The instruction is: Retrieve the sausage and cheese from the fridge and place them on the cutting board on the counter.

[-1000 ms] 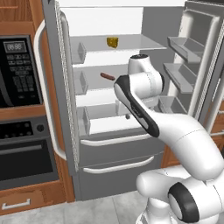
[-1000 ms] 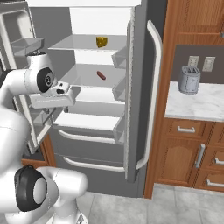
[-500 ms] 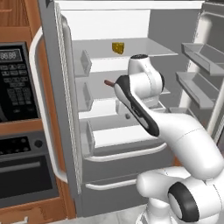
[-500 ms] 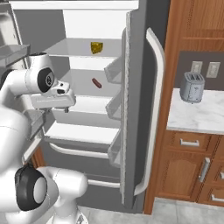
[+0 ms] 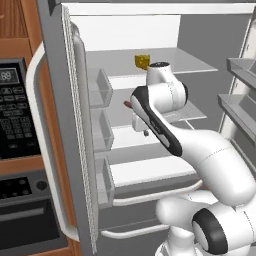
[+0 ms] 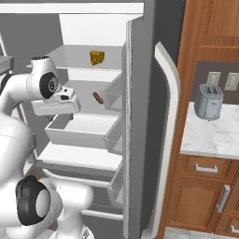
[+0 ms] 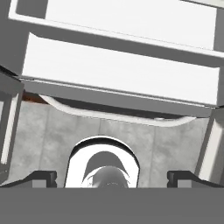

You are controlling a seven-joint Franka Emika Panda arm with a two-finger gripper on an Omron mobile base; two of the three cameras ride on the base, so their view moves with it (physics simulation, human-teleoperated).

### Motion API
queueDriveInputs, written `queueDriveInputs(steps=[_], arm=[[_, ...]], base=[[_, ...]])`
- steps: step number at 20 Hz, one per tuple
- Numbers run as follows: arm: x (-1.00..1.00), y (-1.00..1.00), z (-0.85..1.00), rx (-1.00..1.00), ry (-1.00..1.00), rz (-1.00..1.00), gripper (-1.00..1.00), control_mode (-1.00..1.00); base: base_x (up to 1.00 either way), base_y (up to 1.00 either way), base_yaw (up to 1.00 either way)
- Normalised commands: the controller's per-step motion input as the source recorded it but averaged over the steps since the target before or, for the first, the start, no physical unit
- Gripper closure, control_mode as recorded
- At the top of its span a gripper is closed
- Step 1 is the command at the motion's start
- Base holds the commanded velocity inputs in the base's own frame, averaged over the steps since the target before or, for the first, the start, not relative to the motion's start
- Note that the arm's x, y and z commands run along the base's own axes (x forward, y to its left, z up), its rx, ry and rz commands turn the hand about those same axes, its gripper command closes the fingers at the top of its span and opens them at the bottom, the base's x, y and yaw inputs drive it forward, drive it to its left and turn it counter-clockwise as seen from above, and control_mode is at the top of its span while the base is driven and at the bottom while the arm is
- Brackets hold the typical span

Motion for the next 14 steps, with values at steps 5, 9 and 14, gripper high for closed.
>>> queueDriveInputs(steps=[5, 9, 14], arm=[[0.0, 0.0, 0.0, 0.0, 0.0, 0.0, -1.0, 1.0], [0.0, 0.0, 0.0, 0.0, 0.0, 0.0, -1.0, 1.0], [0.0, 0.0, 0.0, 0.0, 0.0, 0.0, -1.0, 1.0]], base=[[0.53, 0.02, 0.0], [0.26, 0.0, 0.0], [0.0, 0.0, 0.0]])
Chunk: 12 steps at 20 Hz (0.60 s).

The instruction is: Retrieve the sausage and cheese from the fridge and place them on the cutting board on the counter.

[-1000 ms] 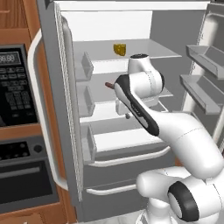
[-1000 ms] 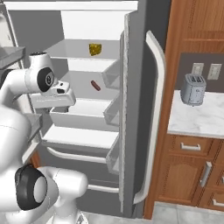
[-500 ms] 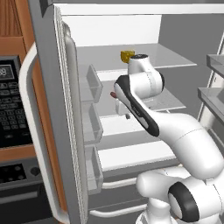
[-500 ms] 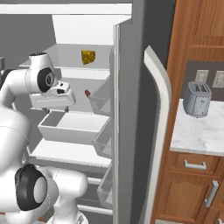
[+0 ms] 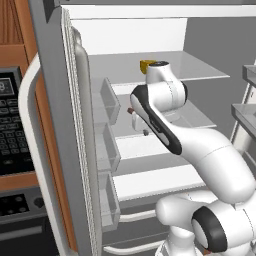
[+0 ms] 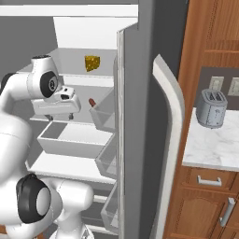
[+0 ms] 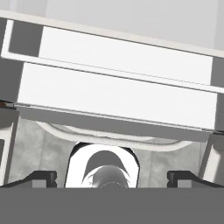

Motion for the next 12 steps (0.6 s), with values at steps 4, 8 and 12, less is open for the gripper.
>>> queueDriveInputs(steps=[4, 8, 12], arm=[[0.0, 0.0, 0.0, 0.0, 0.0, 0.0, -1.0, 1.0], [0.0, 0.0, 0.0, 0.0, 0.0, 0.0, -1.0, 1.0], [0.0, 0.0, 0.0, 0.0, 0.0, 0.0, -1.0, -1.0]], base=[[0.0, 0.0, 0.0], [0.0, 0.0, 0.0], [0.0, 0.0, 0.0]])
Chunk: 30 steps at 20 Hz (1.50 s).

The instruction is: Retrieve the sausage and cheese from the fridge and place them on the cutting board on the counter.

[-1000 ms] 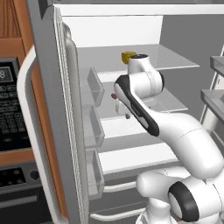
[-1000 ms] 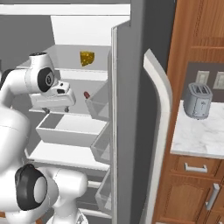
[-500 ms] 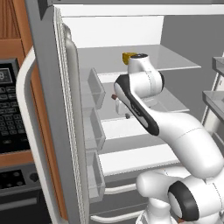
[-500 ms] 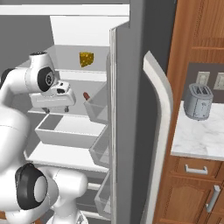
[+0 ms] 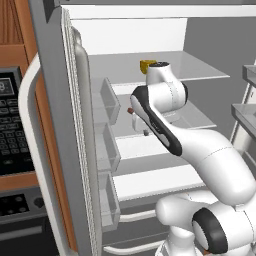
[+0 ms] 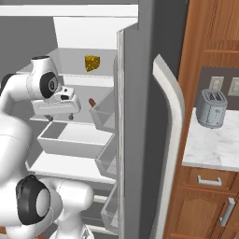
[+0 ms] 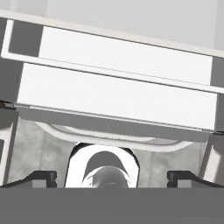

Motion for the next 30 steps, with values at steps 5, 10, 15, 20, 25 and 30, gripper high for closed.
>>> queueDriveInputs(steps=[5, 10, 15, 20, 25, 30], arm=[[0.0, 0.0, 0.0, 0.0, 0.0, 0.0, -1.0, -1.0], [0.0, 0.0, 0.0, 0.0, 0.0, 0.0, -1.0, -1.0], [0.0, -0.07, -0.07, 0.06, -0.09, 0.01, -1.0, -1.0], [0.0, -0.22, -0.2, 0.14, -0.31, 0.05, -1.0, -1.0], [0.02, -0.02, -0.19, -0.01, -0.52, 0.04, -1.0, -1.0], [0.19, -0.04, 0.02, 0.0, -0.19, 0.08, -1.0, -1.0]], base=[[0.0, 0.0, 0.0], [0.0, 0.0, 0.0], [0.0, 0.0, 0.0], [0.0, 0.0, 0.0], [0.0, 0.0, 0.0], [0.0, 0.0, 0.0]])
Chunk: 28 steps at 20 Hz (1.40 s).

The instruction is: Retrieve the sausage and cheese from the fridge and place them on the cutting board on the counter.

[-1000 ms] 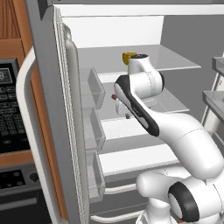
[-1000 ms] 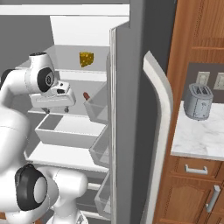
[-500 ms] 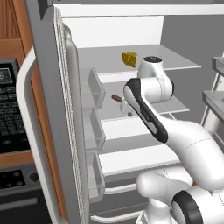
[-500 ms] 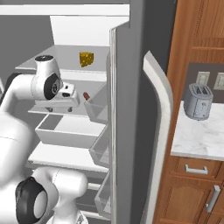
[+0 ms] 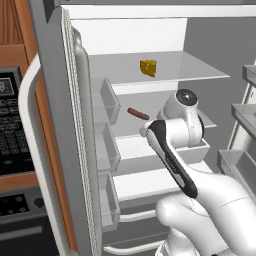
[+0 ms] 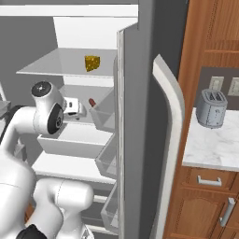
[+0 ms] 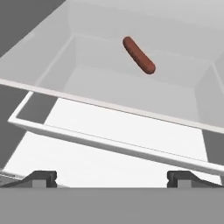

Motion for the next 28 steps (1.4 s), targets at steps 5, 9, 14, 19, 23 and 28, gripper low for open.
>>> queueDriveInputs(steps=[5, 9, 14, 19, 23, 28], arm=[[0.29, -0.1, 0.26, 0.02, -0.04, 0.01, -1.0, -1.0], [0.27, -0.04, 0.23, 0.0, -0.13, 0.0, -1.0, -1.0], [0.34, -0.04, 0.1, 0.07, -0.06, -0.03, -1.0, -1.0], [0.31, -0.1, -0.01, 0.19, -0.01, -0.08, -1.0, -1.0], [0.29, -0.11, 0.0, 0.2, 0.0, -0.06, -1.0, -1.0], [0.27, -0.01, -0.01, 0.05, 0.0, -0.04, -1.0, -1.0]], base=[[0.0, 0.0, 0.0], [0.0, 0.0, 0.0], [0.0, 0.0, 0.0], [0.0, 0.0, 0.0], [0.0, 0.0, 0.0], [0.0, 0.0, 0.0]])
